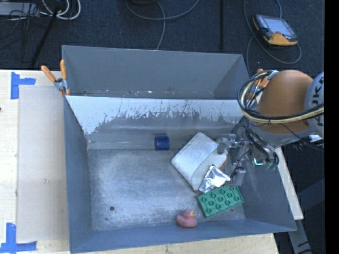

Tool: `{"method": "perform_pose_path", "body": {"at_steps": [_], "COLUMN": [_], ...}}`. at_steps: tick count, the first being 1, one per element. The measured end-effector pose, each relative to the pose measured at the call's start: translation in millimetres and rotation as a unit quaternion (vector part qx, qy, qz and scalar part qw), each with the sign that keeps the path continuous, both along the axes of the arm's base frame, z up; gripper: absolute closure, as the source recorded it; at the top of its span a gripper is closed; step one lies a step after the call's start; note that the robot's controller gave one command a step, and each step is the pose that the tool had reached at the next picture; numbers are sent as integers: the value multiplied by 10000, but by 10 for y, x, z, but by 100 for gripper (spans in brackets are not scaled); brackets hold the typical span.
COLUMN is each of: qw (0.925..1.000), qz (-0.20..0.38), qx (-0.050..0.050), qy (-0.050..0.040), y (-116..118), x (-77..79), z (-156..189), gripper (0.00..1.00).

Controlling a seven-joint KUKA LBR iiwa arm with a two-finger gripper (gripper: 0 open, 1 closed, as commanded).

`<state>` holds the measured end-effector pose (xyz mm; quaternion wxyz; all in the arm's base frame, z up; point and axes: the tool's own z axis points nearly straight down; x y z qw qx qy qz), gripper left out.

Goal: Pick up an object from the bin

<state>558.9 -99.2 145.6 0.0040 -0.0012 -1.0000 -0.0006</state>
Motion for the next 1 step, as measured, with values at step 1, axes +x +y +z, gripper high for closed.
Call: {"method": "perform_pose_path", "body": {"at_steps": [1], "qw": [9948], "qz": [1021], "qx": [1], "qy": [-19], "y": [241], "x": [-334], "z": [-716], "gripper": [0]}}
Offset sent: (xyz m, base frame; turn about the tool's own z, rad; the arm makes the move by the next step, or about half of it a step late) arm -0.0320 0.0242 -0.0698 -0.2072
